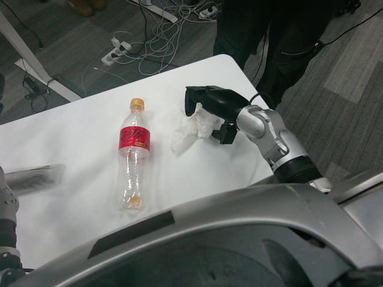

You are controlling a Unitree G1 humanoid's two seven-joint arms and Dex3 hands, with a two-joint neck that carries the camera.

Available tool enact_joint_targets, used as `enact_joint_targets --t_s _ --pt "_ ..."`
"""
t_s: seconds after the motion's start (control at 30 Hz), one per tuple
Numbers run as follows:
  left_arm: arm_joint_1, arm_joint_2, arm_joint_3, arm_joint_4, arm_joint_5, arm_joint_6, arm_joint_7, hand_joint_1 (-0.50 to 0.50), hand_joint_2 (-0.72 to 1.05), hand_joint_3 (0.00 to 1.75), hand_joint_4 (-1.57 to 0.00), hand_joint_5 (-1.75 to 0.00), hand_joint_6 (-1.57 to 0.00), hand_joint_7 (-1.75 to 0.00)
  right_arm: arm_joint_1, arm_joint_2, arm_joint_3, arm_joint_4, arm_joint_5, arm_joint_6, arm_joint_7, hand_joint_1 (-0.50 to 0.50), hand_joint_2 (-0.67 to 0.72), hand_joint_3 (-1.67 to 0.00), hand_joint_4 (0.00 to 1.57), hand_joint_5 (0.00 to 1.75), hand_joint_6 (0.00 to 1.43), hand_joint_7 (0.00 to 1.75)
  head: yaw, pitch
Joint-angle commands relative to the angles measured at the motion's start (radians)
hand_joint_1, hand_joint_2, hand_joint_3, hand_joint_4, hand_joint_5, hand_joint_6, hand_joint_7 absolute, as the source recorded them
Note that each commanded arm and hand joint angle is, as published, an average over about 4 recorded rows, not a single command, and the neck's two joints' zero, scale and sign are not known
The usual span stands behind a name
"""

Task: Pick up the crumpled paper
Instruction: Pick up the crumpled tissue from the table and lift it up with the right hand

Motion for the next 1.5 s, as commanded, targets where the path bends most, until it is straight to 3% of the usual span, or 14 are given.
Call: enact_joint_targets --t_s 0.03,0.1,0.23,0.33,0.47,0.6,1.03,1.5 --pt "0.015 0.001 0.000 -0.007 -0.005 -0.014 0.002 -0.23 0.78 0.00 -0.26 0.00 0.00 0.00 0.017 -0.003 0.000 -0.005 0.004 0.003 0.000 0.50 -0.05 -1.27 0.00 0.10 0.11 1.61 0.000 0.000" --pt "0.015 0.001 -0.001 -0.007 -0.007 -0.014 0.002 -0.23 0.78 0.00 -0.26 0.00 0.00 0.00 0.017 -0.005 0.006 -0.004 0.003 0.009 0.013 0.50 -0.03 -1.27 0.00 0.10 0.22 1.61 0.000 0.000" --pt "0.018 0.001 -0.005 -0.007 -0.010 -0.017 0.002 -0.23 0.83 0.00 -0.26 0.00 0.00 0.00 0.013 -0.013 0.029 -0.006 -0.023 0.053 0.077 0.50 -0.05 -1.29 0.00 0.00 0.61 1.59 -0.001 -0.005" --pt "0.019 0.002 -0.007 -0.007 -0.013 -0.018 0.002 -0.23 0.87 0.00 -0.26 0.00 0.00 0.00 0.008 -0.021 0.035 -0.003 -0.027 0.062 0.112 0.50 -0.10 -1.23 0.00 0.00 0.79 1.57 -0.002 -0.007" --pt "0.019 0.002 -0.011 -0.007 -0.015 -0.019 0.002 -0.23 0.85 0.00 -0.26 0.00 0.00 0.00 -0.004 -0.029 0.044 0.002 -0.032 0.070 0.166 0.50 -0.10 -1.11 0.00 0.00 0.83 1.54 -0.005 -0.009" --pt "0.019 0.002 -0.014 -0.007 -0.016 -0.019 0.002 -0.22 0.85 0.00 -0.26 0.00 0.00 0.00 -0.005 -0.029 0.043 0.001 -0.037 0.073 0.172 0.50 -0.11 -1.19 0.00 0.00 0.86 1.47 -0.005 -0.010" --pt "0.019 0.004 -0.018 -0.007 -0.019 -0.019 0.002 -0.21 0.87 0.00 -0.26 0.00 0.00 0.00 -0.005 -0.019 -0.010 -0.042 0.001 0.049 0.166 0.50 -0.16 -1.19 0.00 0.00 0.83 1.47 -0.005 -0.009" --pt "0.019 0.004 -0.020 -0.008 -0.019 -0.019 0.002 -0.21 0.87 0.00 -0.26 0.00 0.00 0.00 -0.005 -0.015 -0.117 -0.112 0.298 -0.047 0.091 0.50 -0.16 -1.19 0.00 0.00 0.80 1.47 -0.005 -0.009"
